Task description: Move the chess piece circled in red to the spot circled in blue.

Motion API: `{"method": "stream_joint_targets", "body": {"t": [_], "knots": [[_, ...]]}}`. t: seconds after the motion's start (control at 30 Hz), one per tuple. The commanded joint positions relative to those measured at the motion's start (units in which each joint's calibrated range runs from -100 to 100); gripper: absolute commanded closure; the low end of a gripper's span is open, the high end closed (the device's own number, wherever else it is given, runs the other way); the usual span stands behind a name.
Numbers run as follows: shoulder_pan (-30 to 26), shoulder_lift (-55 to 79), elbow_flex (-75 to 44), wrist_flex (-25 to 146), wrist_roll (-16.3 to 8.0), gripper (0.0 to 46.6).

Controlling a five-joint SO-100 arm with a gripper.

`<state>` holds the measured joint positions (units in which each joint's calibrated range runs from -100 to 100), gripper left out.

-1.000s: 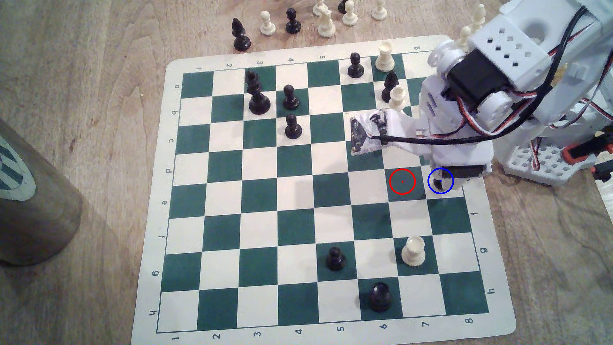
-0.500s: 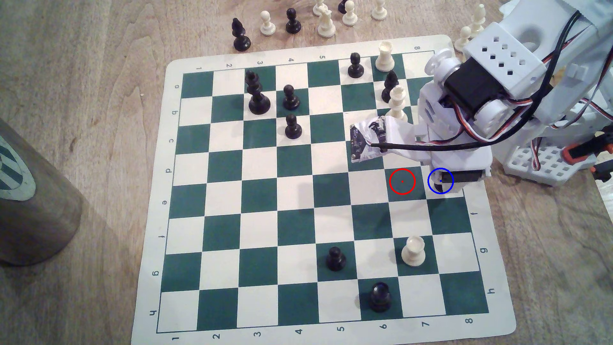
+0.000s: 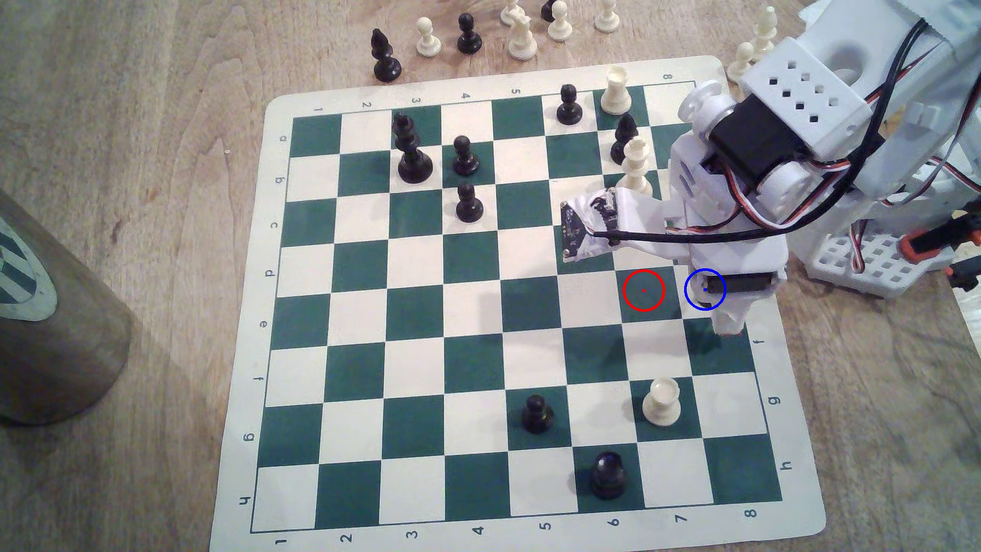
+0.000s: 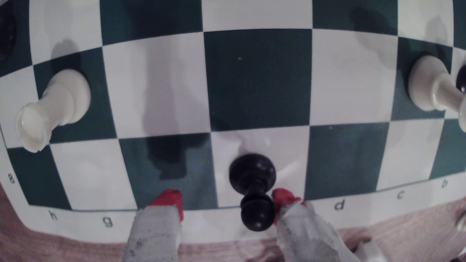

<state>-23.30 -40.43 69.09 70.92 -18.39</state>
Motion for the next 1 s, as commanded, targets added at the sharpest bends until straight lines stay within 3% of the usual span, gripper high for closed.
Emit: {"method": "stream_joint_targets", "body": {"t": [0.0,0.2,0.7,0.97], "knots": [[0.7,-0.7,-1.0,0.1,0.1,23.0],[1.8,-2.9,-1.0,0.7,0.9,17.9],[5.2,-6.0,-2.3,5.6,3.2,18.1],[10.6,-10.9,-18.0,20.6,6.5,20.4]]}}
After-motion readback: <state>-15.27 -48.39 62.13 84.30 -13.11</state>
